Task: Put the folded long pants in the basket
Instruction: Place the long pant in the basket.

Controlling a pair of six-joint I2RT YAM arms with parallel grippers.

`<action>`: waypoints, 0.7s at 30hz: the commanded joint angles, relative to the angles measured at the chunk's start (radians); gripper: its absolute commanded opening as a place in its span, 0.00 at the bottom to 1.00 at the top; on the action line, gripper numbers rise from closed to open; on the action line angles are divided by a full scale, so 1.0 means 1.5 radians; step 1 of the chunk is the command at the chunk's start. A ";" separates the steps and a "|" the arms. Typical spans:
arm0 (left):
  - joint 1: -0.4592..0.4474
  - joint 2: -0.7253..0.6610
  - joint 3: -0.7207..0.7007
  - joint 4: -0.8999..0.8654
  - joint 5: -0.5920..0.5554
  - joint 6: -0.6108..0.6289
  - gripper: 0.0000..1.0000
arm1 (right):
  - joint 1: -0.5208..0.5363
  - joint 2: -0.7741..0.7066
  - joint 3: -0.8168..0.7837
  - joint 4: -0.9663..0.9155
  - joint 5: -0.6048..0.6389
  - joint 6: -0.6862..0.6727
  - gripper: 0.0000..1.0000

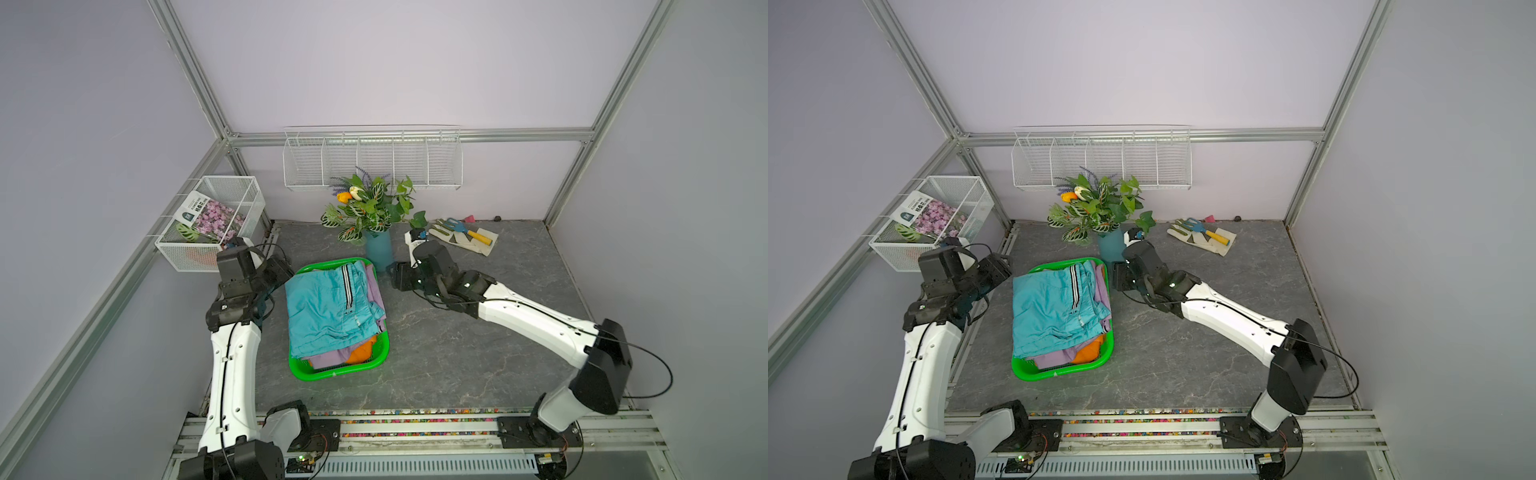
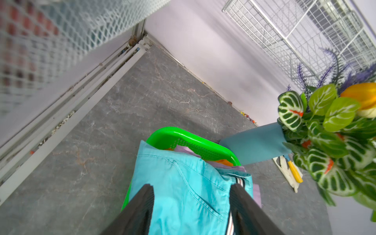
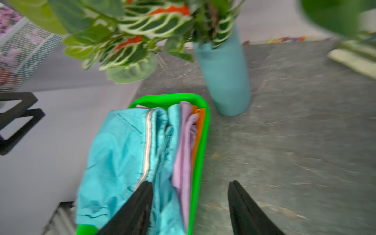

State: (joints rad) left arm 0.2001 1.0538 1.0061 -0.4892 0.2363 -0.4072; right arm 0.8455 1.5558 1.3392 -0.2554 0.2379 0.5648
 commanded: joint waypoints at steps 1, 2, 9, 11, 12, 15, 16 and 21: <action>0.000 -0.004 -0.077 0.149 -0.011 0.063 0.63 | -0.041 -0.055 -0.086 0.017 0.169 -0.128 0.74; 0.000 -0.005 -0.099 0.182 -0.020 0.069 0.63 | -0.067 -0.069 -0.111 0.027 0.179 -0.162 0.75; -0.001 0.024 -0.229 0.434 -0.030 0.183 0.63 | -0.290 -0.093 -0.256 0.103 0.176 -0.233 0.76; 0.000 0.039 -0.269 0.495 -0.029 0.219 0.63 | -0.343 -0.093 -0.326 0.191 0.172 -0.242 0.77; -0.001 0.046 -0.291 0.530 -0.031 0.225 0.64 | -0.372 -0.092 -0.366 0.248 0.158 -0.241 0.77; 0.000 0.078 -0.362 0.664 -0.035 0.237 0.64 | -0.456 -0.088 -0.406 0.300 0.111 -0.199 0.78; 0.000 0.089 -0.379 0.699 -0.036 0.228 0.64 | -0.475 -0.088 -0.405 0.299 0.093 -0.198 0.77; 0.000 0.140 -0.378 0.758 0.018 0.250 0.64 | -0.493 -0.065 -0.407 0.357 0.077 -0.279 0.77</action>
State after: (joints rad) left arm 0.2012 1.2430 0.4198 0.5018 0.2131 -0.0834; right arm 0.1032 1.4399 0.7197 0.1658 0.4049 0.2108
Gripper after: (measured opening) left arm 0.638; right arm 0.774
